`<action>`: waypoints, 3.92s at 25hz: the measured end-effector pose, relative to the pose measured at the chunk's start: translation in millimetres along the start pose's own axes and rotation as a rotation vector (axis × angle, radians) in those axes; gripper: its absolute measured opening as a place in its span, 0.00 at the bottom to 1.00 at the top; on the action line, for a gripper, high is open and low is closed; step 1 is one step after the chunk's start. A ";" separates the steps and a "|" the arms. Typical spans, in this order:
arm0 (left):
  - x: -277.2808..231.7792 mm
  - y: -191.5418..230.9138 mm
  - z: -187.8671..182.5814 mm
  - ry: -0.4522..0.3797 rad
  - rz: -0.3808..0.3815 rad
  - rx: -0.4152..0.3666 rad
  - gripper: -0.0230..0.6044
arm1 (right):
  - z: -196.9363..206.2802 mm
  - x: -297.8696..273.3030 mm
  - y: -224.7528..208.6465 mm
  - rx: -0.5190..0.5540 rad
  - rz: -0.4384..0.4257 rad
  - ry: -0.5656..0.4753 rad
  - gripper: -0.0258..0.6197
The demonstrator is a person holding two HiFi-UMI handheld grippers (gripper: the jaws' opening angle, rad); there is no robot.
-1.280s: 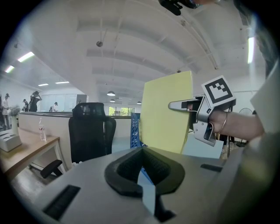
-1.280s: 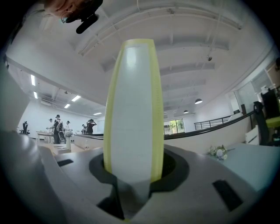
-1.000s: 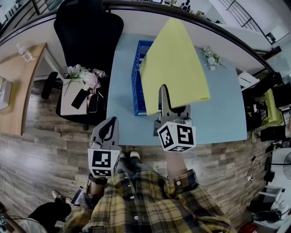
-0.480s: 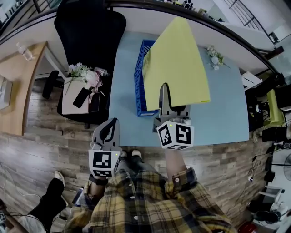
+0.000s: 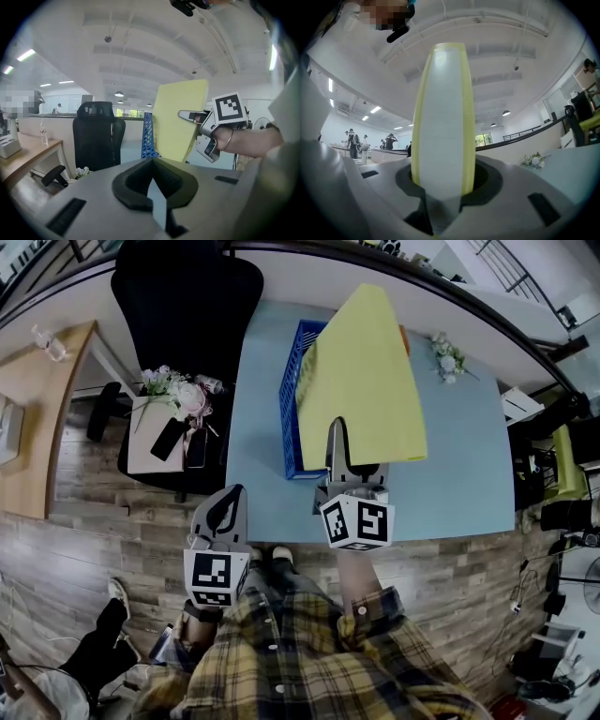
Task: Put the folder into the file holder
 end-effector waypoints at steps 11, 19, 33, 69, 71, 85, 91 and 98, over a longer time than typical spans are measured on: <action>0.2 6.4 8.5 0.014 -0.010 0.010 0.02 | 30.8 -4.3 -5.5 0.031 0.035 0.069 0.29; 0.0 9.2 8.6 0.014 -0.011 0.021 0.02 | 54.3 -3.6 -10.8 0.026 0.061 0.131 0.29; 1.9 5.8 16.8 0.034 -0.009 0.023 0.02 | 84.5 2.9 -18.1 0.063 0.071 0.228 0.29; 14.3 -2.7 10.5 0.015 -0.018 0.015 0.02 | 102.5 11.4 -20.1 0.025 0.017 0.353 0.48; 15.2 -4.0 8.7 0.008 -0.016 0.015 0.02 | 100.6 13.5 -19.1 0.021 0.015 0.352 0.48; 18.7 -18.1 -8.3 -0.037 0.015 -0.016 0.02 | 69.9 38.7 -11.1 -0.011 -0.002 0.307 0.48; 22.4 -25.7 -18.1 -0.059 0.028 -0.037 0.02 | 55.0 56.8 -9.0 -0.010 -0.017 0.295 0.48; 29.4 -41.2 -30.9 -0.082 0.044 -0.062 0.02 | 28.7 91.4 -19.5 -0.037 -0.029 0.280 0.47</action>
Point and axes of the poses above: the fingertips, and each gripper's own axes: x backward along the fingers, y to its left, z out of its underside, the point moved 1 cm from there along x, backward along the fingers, and after that the axes turned 15 degrees about -x, right-handed, at the moved point
